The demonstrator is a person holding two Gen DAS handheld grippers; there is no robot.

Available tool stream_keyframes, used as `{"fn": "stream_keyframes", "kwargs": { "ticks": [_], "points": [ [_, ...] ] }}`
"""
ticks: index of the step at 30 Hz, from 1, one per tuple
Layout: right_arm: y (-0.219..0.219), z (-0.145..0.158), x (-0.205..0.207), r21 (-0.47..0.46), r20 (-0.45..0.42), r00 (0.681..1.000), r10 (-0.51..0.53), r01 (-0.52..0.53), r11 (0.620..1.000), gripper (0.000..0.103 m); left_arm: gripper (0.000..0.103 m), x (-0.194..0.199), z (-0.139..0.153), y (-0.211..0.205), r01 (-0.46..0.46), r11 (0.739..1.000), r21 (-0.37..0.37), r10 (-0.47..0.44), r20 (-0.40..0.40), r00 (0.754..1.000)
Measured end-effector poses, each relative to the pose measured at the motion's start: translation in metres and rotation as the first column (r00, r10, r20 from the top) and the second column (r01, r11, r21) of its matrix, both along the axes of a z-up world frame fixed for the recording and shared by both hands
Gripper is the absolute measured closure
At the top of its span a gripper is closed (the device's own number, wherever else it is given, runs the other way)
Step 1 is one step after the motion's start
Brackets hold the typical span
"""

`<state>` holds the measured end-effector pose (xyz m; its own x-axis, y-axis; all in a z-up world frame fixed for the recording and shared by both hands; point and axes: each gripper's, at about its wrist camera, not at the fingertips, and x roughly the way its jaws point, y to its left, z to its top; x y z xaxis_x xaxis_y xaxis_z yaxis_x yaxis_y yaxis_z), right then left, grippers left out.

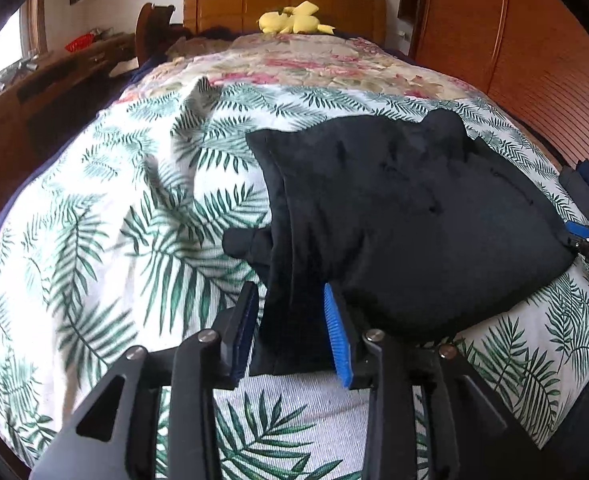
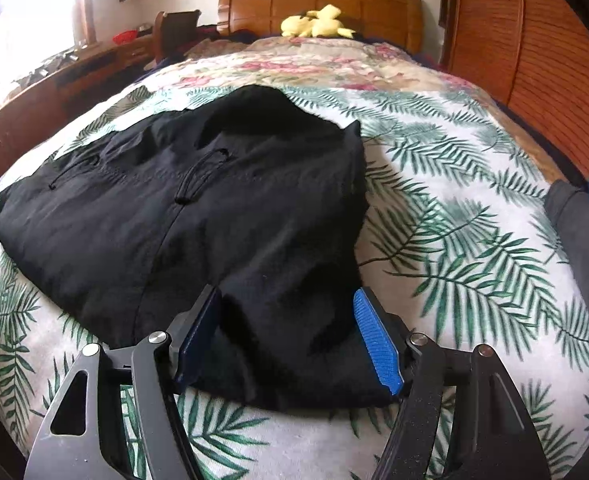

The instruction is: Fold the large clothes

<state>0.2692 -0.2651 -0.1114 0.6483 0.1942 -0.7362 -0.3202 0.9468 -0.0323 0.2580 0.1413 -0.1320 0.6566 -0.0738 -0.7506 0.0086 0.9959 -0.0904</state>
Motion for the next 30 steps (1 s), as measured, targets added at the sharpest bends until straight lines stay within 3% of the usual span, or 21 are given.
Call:
{"fn": "stream_keyframes", "kwargs": {
  "ticks": [14,16,18,21,27,30],
  "points": [
    [-0.021,-0.021,0.006,0.145,-0.163,0.987,-0.004,0.028,0.989,0.03,0.07,-0.008,-0.012,-0.001,-0.018,0.999,-0.048,0.016,-0.035,0.999],
    [-0.019,-0.021,0.006,0.162,-0.167,0.986,0.007,0.021,0.986,0.038,0.072,-0.009,-0.009,-0.004,-0.013,1.0,-0.027,0.012,-0.027,1.0],
    [-0.017,-0.019,0.004,0.193,-0.165,0.985,0.044,-0.012,0.981,0.067,0.079,-0.01,-0.007,-0.007,-0.008,1.0,0.0,0.008,-0.024,1.0],
    [-0.012,-0.008,0.001,0.167,-0.109,0.992,0.063,-0.045,0.985,0.085,0.096,-0.013,-0.001,-0.011,-0.018,0.999,0.03,0.018,-0.007,1.0],
    [-0.015,0.022,-0.013,0.168,0.018,0.998,0.054,-0.056,0.984,0.092,0.102,-0.029,0.018,-0.028,0.003,0.999,0.041,-0.004,0.027,1.0],
    [-0.026,0.032,-0.018,0.169,0.035,0.999,0.038,-0.043,0.985,0.093,0.102,-0.049,0.029,-0.044,0.043,0.998,0.039,-0.045,0.052,0.998]
  ]
}}
